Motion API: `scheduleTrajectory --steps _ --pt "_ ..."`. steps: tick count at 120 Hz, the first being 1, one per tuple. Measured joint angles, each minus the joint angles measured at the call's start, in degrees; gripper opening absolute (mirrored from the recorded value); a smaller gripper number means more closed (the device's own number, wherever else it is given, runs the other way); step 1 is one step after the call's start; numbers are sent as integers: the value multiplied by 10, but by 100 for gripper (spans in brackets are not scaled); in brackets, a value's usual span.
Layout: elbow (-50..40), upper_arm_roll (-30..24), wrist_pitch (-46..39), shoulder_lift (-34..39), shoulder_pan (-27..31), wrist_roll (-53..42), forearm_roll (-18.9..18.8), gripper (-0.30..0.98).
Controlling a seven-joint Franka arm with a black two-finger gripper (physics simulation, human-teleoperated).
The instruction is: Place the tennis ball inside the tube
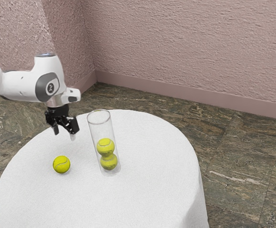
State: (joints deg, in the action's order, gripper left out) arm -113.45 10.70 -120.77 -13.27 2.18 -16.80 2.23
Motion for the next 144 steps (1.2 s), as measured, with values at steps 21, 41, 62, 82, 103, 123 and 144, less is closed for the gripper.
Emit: scheduleTrajectory --steps 21,41,62,82,103,123,144 --pt "-76 28 -18 44 -38 14 -4 69" --pt "-109 51 -47 58 -56 24 -11 69" --pt "-145 57 -72 71 -68 38 -14 69" --pt "-156 58 -91 70 -65 49 -14 69" --pt "-173 81 -107 69 -86 59 -8 69" --pt "-172 86 -122 57 -91 64 -3 69" --pt "-172 86 -134 44 -86 65 5 69"
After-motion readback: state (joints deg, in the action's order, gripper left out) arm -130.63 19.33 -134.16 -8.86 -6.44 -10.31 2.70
